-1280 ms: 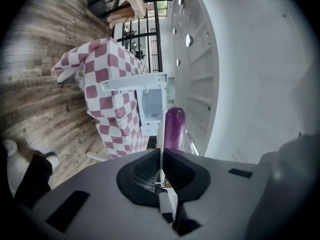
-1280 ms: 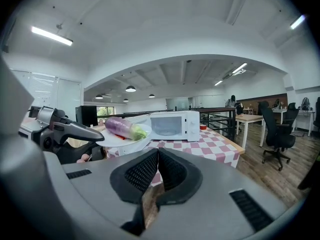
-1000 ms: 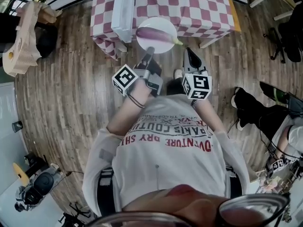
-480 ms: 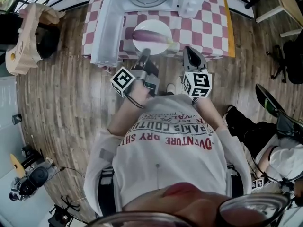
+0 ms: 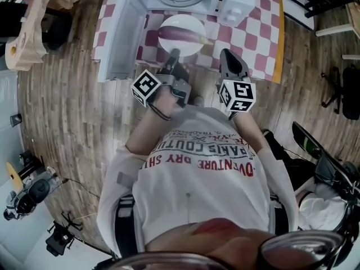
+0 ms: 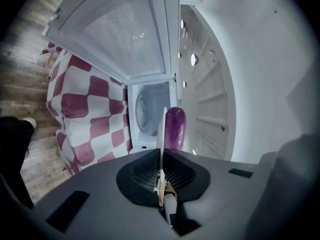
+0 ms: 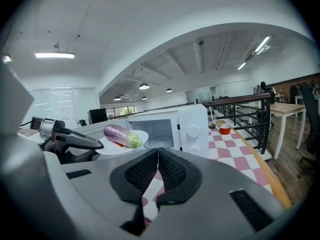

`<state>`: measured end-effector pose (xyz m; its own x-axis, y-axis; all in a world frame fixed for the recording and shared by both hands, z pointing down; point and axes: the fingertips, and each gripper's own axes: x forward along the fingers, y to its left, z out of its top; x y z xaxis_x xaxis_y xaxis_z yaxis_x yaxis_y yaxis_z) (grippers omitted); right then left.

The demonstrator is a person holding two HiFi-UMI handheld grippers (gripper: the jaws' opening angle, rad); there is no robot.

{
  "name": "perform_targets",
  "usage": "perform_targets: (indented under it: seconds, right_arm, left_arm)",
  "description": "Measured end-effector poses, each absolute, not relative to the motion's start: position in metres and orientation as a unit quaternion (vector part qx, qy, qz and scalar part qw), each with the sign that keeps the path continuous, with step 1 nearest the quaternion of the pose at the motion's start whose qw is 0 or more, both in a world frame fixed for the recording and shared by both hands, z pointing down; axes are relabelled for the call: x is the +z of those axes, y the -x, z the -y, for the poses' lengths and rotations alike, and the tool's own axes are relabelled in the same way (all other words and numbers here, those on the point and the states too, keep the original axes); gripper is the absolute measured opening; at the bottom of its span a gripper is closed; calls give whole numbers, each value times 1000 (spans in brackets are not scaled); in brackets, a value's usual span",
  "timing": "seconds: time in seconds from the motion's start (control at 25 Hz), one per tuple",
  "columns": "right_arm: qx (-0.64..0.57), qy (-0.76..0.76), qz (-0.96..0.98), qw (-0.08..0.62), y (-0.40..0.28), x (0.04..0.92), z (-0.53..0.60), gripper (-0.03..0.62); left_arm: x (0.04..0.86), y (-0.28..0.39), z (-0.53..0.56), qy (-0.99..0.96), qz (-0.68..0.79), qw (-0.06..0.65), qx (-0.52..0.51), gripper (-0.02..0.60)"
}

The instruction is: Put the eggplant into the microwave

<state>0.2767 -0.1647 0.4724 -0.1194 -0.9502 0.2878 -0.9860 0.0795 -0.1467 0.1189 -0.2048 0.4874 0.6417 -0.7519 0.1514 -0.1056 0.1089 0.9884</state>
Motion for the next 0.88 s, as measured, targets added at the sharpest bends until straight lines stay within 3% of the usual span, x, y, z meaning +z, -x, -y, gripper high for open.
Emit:
perform_targets:
  seconds: [0.88]
  right_arm:
    - [150,-658,729,113,-277,504,319,26]
  left_arm:
    - [548,-147,367,-612,349,676,-215,37]
